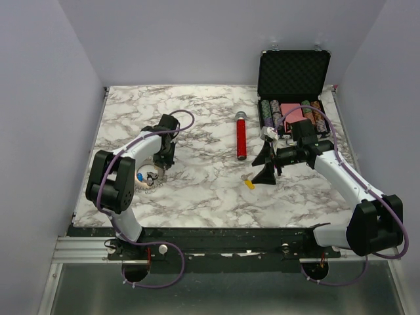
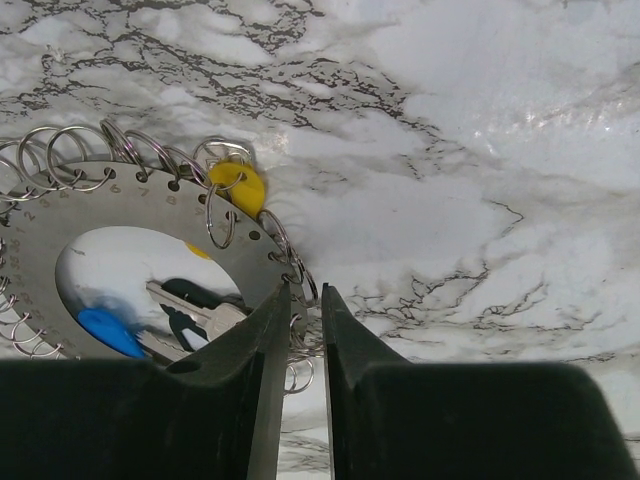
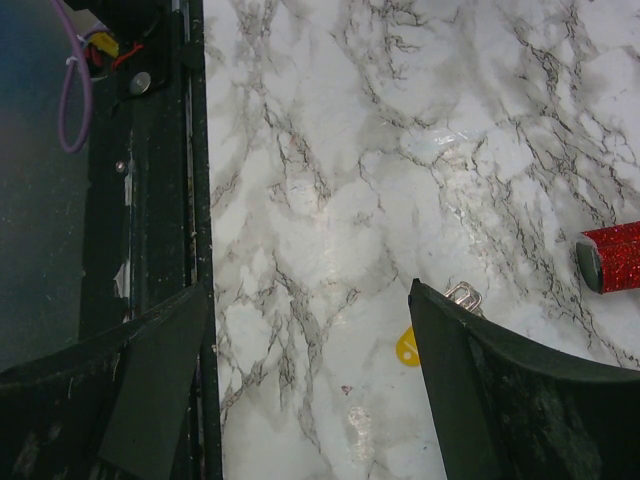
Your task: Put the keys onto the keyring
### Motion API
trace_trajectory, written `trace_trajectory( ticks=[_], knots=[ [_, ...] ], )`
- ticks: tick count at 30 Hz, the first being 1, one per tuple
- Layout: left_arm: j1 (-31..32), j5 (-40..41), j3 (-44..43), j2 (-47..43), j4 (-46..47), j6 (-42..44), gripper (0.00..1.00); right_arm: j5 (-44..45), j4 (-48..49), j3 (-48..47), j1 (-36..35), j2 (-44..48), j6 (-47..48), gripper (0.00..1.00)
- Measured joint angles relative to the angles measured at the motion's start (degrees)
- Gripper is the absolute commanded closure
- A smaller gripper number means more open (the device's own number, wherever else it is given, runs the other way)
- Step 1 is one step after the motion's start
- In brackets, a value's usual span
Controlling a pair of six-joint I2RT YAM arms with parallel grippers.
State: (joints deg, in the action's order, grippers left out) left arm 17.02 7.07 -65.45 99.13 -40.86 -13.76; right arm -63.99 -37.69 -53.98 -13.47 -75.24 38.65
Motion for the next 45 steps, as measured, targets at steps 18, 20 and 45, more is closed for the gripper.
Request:
trace_trajectory(
  ticks=[18,20,45],
  knots=[
    [0.7,0.0,0.7,0.0,-0.9,-0.7,0.77,0.0,-0.2,0.0,0.0,0.0,0.0,0.1],
    [0.7,0.0,0.7,0.0,-1.0,-0.7,0.76,-0.1,-0.2,0.0,0.0,0.0,0.0,0.1],
    [0.7,0.1,-2.3,2.1,-3.6,-0.6,0.92,-0.4,-1.9,0.0,0.0,0.2,1.3,0.1]
  ],
)
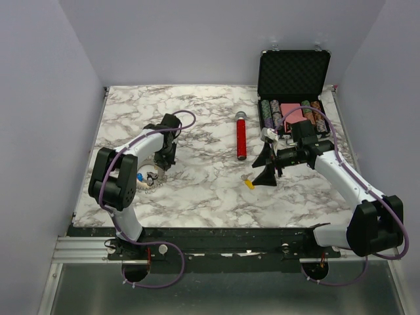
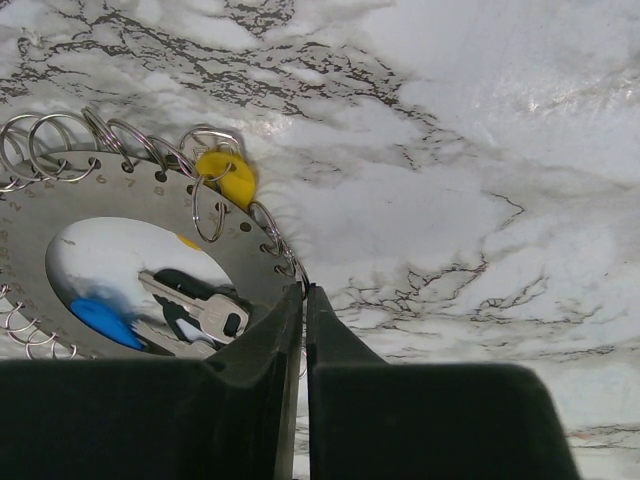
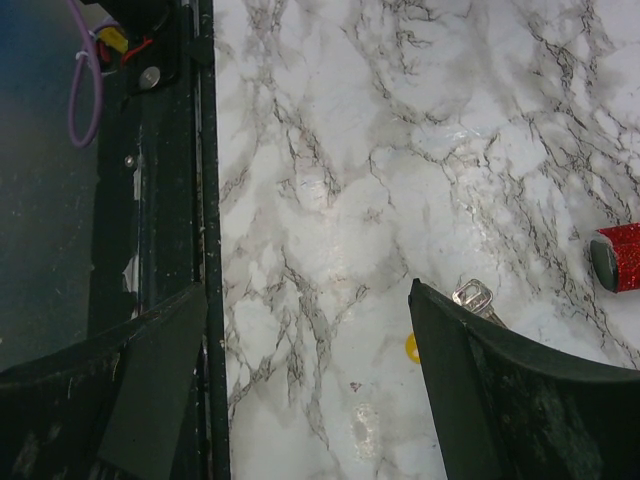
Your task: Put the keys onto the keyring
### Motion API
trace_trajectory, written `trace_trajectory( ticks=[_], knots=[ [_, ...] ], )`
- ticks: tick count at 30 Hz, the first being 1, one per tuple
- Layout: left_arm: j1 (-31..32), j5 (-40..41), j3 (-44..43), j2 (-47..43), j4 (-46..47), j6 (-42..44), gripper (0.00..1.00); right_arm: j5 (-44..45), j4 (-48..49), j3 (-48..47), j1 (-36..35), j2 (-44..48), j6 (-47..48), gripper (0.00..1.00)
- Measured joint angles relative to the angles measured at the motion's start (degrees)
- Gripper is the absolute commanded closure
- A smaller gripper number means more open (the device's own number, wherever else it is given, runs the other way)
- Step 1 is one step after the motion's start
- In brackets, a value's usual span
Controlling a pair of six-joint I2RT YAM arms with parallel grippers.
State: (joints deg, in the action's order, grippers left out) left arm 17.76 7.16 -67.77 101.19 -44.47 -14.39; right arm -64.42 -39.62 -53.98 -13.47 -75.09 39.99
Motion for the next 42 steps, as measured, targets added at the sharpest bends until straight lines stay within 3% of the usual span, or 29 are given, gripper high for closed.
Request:
trace_trajectory(
  ticks=[3,10,21,30,32,36,42],
  knots=[
    [0.0,0.0,0.0,0.0,0.0,0.1,0.99,0.0,-0.2,0.0,0.0,0.2,0.2,0.1],
    [0.4,0.8,1.8,-1.7,1.7,0.2,0.99,0.0,-0.3,0.0,0.0,0.3,0.2,0.1],
    [1.1,1.1,9.5,-23.7,6.2,-1.1,0.98,-0.1,-0.4,0.0,0.0,0.3,0.6,0.09],
    [1.1,-2.2,15.5,-29.8,6.6,-3.7,0.98,-0.6,-0.4,0.0,0.0,0.3,0.6,0.09],
    [1.1,-2.6,15.7,-30.2,6.6,-4.1,0.9,-0.6,-0.4,0.0,0.0,0.3,0.6,0.09],
    [1.1,-2.6,16.2,-30.2,6.5,-5.2,0.58,-0.7,-0.4,0.0,0.0,0.3,0.6,0.09],
    [-0.7,-1.7,20.5,-31.3,6.3,-9.2,0.56,-0.9,-0.4,0.0,0.0,0.7,0.6,0.09]
  ],
)
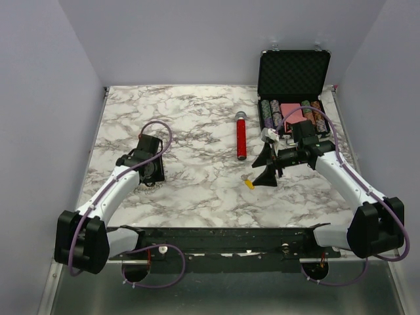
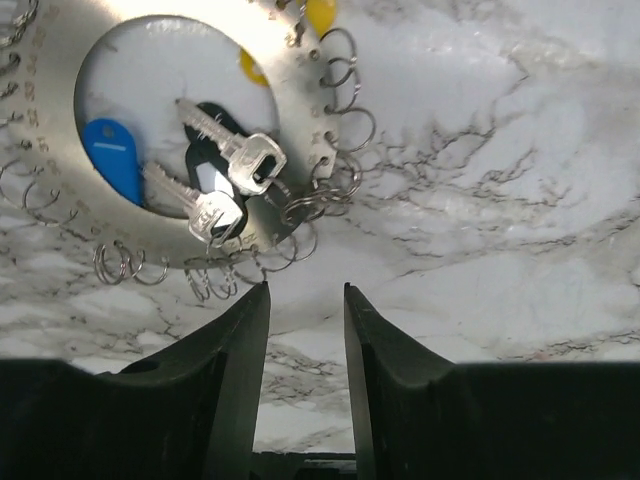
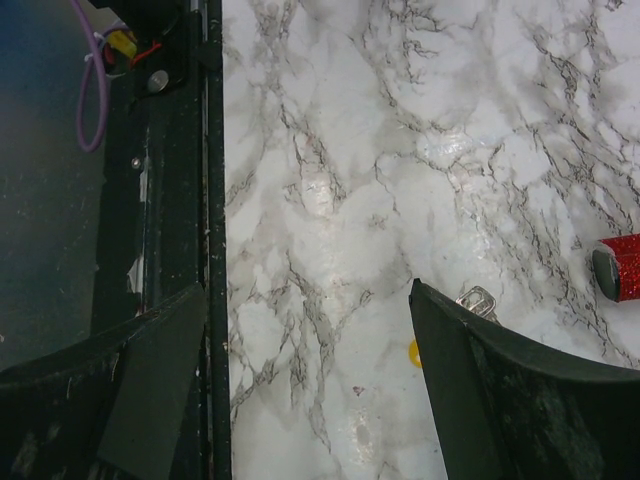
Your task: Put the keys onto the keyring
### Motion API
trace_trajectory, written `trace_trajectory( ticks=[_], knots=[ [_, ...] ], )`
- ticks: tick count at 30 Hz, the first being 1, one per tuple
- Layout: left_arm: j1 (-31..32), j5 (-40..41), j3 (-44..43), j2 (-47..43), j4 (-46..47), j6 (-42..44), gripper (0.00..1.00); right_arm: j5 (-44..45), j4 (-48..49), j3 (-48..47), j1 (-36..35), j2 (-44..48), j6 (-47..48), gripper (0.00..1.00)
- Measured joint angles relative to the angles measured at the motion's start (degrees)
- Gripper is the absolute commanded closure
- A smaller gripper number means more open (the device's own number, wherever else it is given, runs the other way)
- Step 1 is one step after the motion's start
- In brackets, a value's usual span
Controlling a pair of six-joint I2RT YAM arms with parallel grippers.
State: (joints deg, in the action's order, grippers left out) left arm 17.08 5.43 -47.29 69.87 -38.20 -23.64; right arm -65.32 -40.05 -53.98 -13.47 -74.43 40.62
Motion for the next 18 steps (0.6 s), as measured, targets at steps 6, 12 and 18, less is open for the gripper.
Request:
trace_trajectory(
  ticks=[6,12,18],
  knots=[
    [-4.7,1.2,6.6,-5.7,-1.0,-5.1,0.57,-0.4,-0.5,0.0,0.0,0.9,0.4,0.09],
    [-7.4,4.3,8.3,-6.5,-1.3,-9.4,0.6,-1.0,-1.2,0.0,0.0,1.2,1.1,0.09],
    [-10.6,5.5,8.4,-5.6,-1.2,-10.8,0.63,-1.3,-2.3,0.0,0.0,1.5,1.7,0.09]
  ],
)
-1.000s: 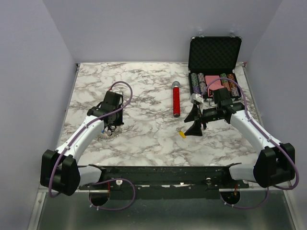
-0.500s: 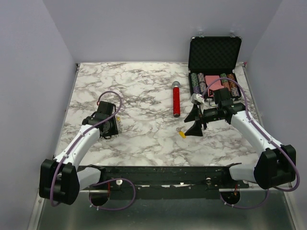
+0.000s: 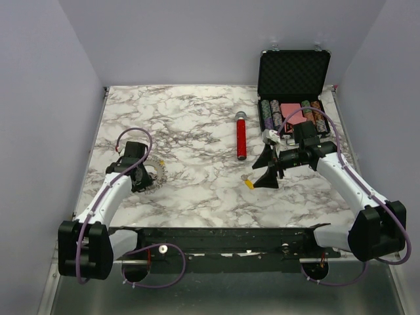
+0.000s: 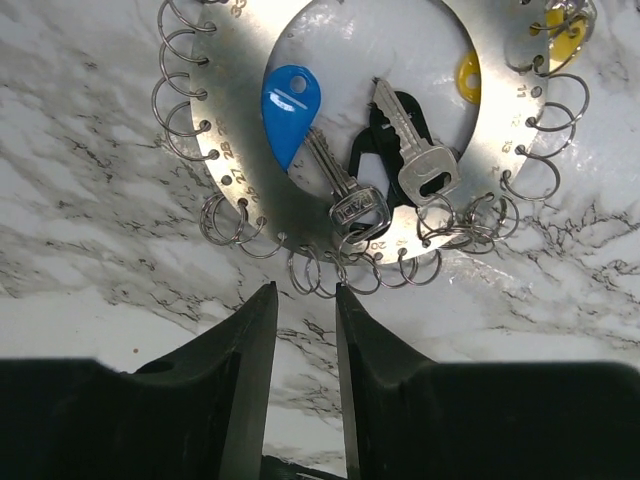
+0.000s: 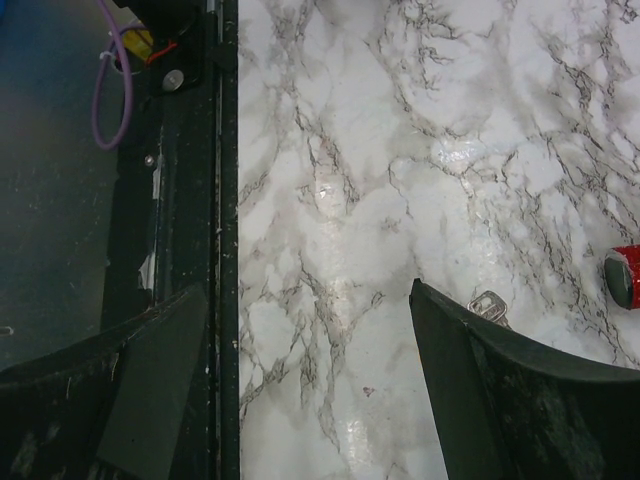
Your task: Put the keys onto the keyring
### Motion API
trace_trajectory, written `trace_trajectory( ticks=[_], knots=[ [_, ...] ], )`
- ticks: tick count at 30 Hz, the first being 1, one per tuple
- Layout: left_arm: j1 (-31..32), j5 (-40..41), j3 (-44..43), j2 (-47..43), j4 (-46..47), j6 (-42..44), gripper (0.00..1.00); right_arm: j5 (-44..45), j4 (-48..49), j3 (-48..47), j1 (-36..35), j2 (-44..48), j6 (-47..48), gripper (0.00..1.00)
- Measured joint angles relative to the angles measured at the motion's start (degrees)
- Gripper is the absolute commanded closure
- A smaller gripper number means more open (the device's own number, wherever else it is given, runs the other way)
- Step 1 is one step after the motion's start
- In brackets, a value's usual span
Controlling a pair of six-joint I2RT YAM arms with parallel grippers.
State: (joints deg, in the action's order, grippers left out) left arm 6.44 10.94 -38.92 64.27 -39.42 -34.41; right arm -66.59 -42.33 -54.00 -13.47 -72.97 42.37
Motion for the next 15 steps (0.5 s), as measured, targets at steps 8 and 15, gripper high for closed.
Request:
trace_trajectory(
  ticks=[8,15],
  knots=[
    [-2.7,0.2,0.0,3.0,0.5,0.0,0.64,-0.5,-0.9,0.0,0.0,0.4,0.8,0.09],
    [-4.4,0.2,0.0,4.6,0.6,0.3,0.64,-0.9,-1.1,0.0,0.0,0.7,1.2,0.09]
  ],
)
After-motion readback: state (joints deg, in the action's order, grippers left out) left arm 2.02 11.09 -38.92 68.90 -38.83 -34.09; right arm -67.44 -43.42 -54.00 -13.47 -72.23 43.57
